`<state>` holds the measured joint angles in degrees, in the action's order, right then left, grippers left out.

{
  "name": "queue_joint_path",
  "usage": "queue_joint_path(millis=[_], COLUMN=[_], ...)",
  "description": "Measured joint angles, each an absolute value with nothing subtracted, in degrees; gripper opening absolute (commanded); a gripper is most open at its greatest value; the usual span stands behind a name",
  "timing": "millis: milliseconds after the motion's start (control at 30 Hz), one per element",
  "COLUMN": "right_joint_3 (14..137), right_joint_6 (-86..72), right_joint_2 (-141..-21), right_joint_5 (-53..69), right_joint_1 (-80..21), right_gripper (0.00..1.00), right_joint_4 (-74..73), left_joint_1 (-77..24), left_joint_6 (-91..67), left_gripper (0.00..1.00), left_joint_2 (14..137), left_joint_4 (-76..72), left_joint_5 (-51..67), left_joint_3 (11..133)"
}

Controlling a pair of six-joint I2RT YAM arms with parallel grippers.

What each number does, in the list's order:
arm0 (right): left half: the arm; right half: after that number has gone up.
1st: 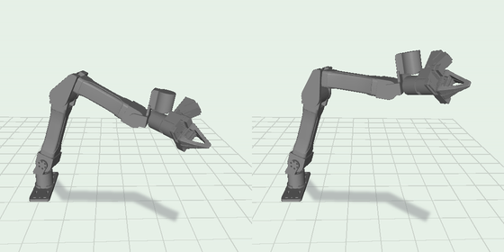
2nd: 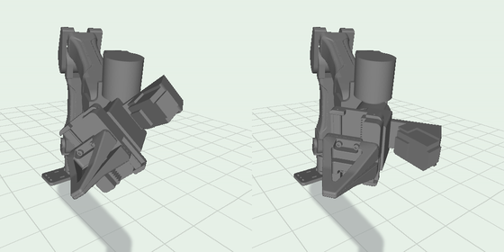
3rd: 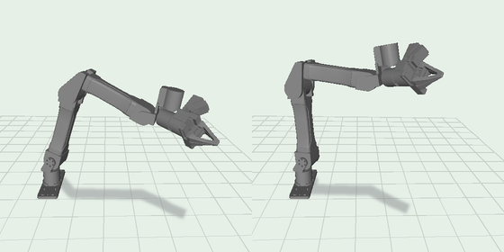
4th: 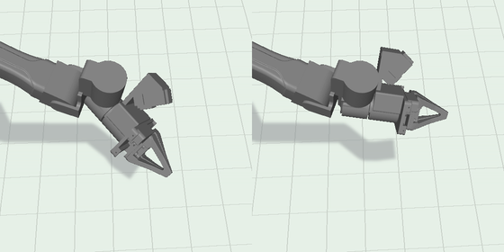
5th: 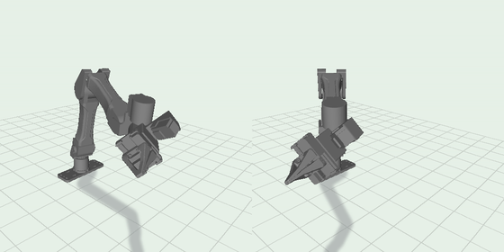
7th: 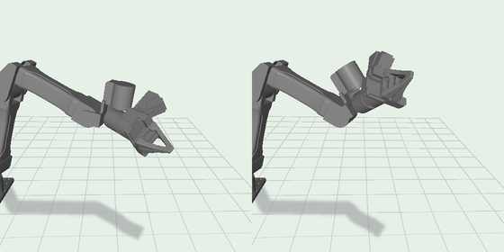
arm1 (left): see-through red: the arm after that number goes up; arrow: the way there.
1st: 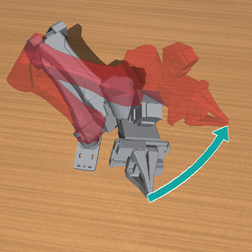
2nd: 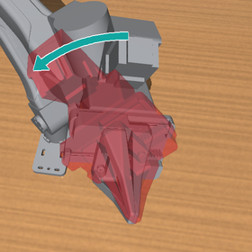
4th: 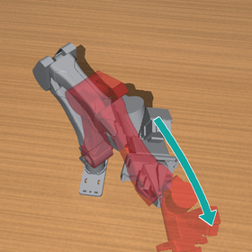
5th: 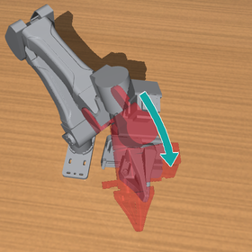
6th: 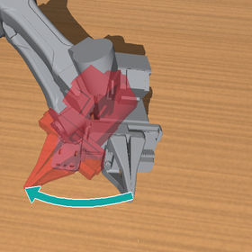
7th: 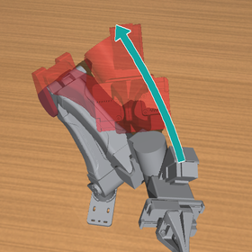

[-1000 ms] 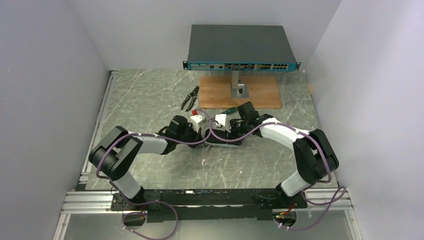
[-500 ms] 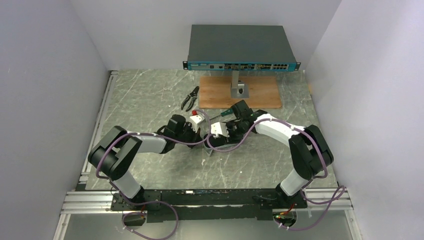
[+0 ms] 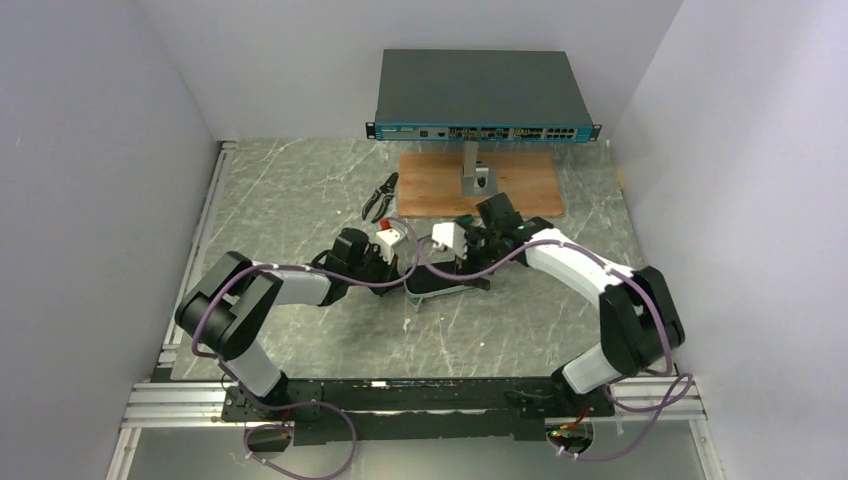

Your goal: Open the umbrella

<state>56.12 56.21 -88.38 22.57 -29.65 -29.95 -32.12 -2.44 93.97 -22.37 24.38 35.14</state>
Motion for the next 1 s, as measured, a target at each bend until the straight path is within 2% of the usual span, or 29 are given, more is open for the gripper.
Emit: queue_joint_path(millis=[233, 367, 700, 1000], right_joint_3=[55.9, 55.9, 58.7, 58.7], right_joint_6=[37.2, 25.4, 1.3, -11.0], right_joint_2=[-75.9, -73.3, -87.1, -90.1], right_joint_5=[23.4, 23.4, 27.3, 34.5], right_joint_1=[-22.8, -19.4, -17.7, -17.7], right_gripper=[0.86, 0.86, 0.87, 0.90], right_joint_4=[-31.9, -33.1, -39.6, -36.5], left_joint_1=[-34.5, -35.9, -43.7, -49.5], left_joint_6=[-4.1, -5.2, -5.7, -6.8], left_gripper=[0.00, 0.00, 0.00, 0.00], left_joint_2=[93.7, 93.6, 93.6, 96.0], left_joint_4=[-23.5, -24.4, -25.0, -26.4], left_joint_5=[23.4, 22.5, 21.1, 19.5], left_joint_3=[33.9, 33.4, 33.5, 36.1])
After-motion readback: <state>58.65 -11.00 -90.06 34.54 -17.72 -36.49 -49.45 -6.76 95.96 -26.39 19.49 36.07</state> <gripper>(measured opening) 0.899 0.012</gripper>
